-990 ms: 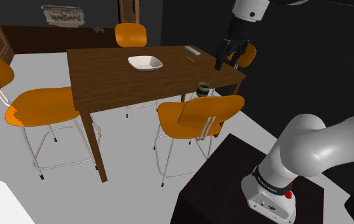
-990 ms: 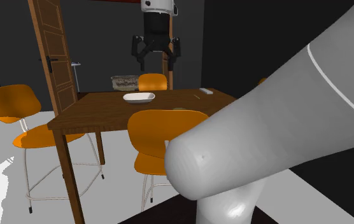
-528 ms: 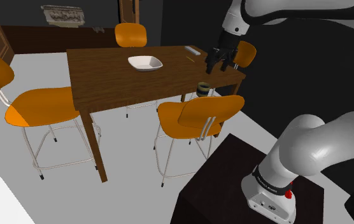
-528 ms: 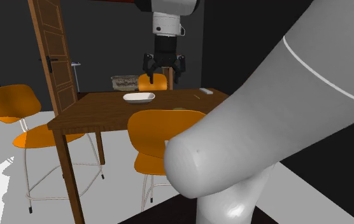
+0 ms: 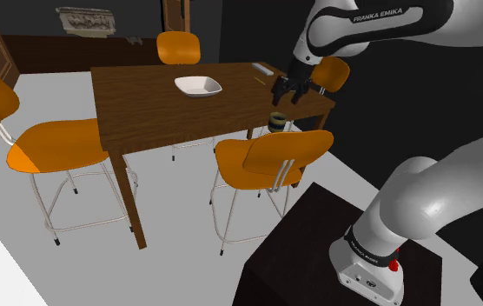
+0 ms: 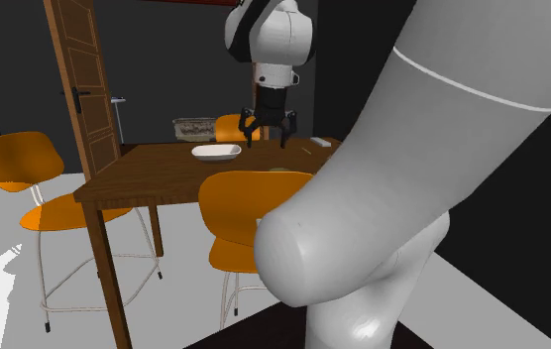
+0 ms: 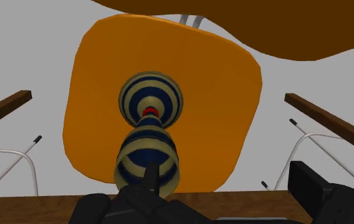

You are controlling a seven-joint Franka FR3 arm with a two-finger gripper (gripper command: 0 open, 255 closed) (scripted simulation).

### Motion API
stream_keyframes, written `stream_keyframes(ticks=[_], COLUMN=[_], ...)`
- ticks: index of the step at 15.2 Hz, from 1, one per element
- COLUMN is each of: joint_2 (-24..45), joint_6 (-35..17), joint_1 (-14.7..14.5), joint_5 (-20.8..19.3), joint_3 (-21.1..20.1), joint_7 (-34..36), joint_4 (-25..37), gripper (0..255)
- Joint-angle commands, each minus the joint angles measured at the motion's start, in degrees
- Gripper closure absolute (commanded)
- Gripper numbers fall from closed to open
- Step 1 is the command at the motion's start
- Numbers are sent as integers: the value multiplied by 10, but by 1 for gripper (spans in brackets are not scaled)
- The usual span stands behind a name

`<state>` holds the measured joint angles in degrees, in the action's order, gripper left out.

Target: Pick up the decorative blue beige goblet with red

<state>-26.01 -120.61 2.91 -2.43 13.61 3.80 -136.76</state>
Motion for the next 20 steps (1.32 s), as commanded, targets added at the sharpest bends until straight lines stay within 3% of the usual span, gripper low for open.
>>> stream_keyframes(ticks=[1, 8, 18, 19, 20], joint_2=[39, 174, 214, 214, 214], joint_6=[-34, -135, -198, -197, -197], joint_1=[2, 2, -1, -1, -1], joint_5=[9, 77, 108, 108, 108], joint_3=[19, 75, 82, 82, 82], joint_7=[-15, -76, -104, -103, -104], joint_4=[12, 59, 34, 35, 35], gripper=[0, 0, 0, 255, 255])
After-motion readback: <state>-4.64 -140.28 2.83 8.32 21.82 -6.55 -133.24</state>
